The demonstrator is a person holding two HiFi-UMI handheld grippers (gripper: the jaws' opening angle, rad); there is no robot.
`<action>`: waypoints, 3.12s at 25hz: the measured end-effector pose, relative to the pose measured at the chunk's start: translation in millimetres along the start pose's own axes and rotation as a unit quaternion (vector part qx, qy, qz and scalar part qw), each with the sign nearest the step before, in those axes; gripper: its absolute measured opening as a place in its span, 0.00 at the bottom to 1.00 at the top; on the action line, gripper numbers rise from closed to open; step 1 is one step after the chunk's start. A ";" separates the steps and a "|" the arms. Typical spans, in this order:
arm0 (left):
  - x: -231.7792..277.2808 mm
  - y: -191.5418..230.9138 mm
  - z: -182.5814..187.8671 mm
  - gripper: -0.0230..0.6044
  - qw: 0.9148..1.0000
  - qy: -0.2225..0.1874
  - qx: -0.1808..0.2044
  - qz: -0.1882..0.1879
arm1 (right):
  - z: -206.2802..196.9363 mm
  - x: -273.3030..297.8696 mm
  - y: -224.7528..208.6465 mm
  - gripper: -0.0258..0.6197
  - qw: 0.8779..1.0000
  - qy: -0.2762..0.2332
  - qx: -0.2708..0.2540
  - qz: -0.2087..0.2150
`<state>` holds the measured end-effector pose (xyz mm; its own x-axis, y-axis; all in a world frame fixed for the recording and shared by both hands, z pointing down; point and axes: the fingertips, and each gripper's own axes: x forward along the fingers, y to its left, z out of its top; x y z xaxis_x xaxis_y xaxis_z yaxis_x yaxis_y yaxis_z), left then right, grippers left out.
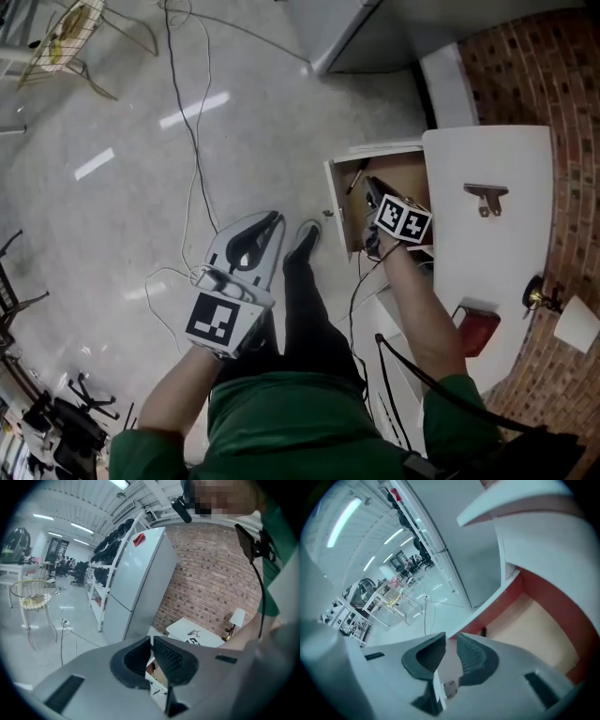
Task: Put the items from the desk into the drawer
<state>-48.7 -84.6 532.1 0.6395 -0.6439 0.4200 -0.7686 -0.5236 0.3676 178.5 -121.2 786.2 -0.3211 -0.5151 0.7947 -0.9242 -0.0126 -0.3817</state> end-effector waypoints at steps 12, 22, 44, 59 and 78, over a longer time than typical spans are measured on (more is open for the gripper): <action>-44.6 -3.1 101.8 0.06 0.994 -0.091 0.053 0.023 | 126.4 -179.5 128.6 0.12 0.975 -0.190 -0.098 0.052; -78.7 -17.0 198.5 0.06 0.984 -0.151 0.091 0.036 | 217.5 -332.2 227.2 0.06 0.906 -0.342 -0.242 0.057; -132.7 -58.9 337.5 0.06 0.948 -0.276 0.151 0.056 | 294.1 -463.1 331.0 0.05 0.830 -0.466 -0.288 0.106; -150.1 -73.2 352.8 0.06 0.946 -0.281 0.150 0.060 | 297.9 -466.6 329.8 0.04 0.838 -0.459 -0.277 0.103; -143.9 -71.2 348.9 0.06 0.942 -0.294 0.151 0.057 | 296.7 -469.6 331.0 0.04 0.831 -0.461 -0.289 0.117</action>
<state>-91.8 -149.3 155.9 0.4999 -0.8573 -0.1230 -0.8587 -0.5091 0.0585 84.7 -137.8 146.6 -0.4581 -0.8860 -0.0713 -0.8889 0.4573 0.0280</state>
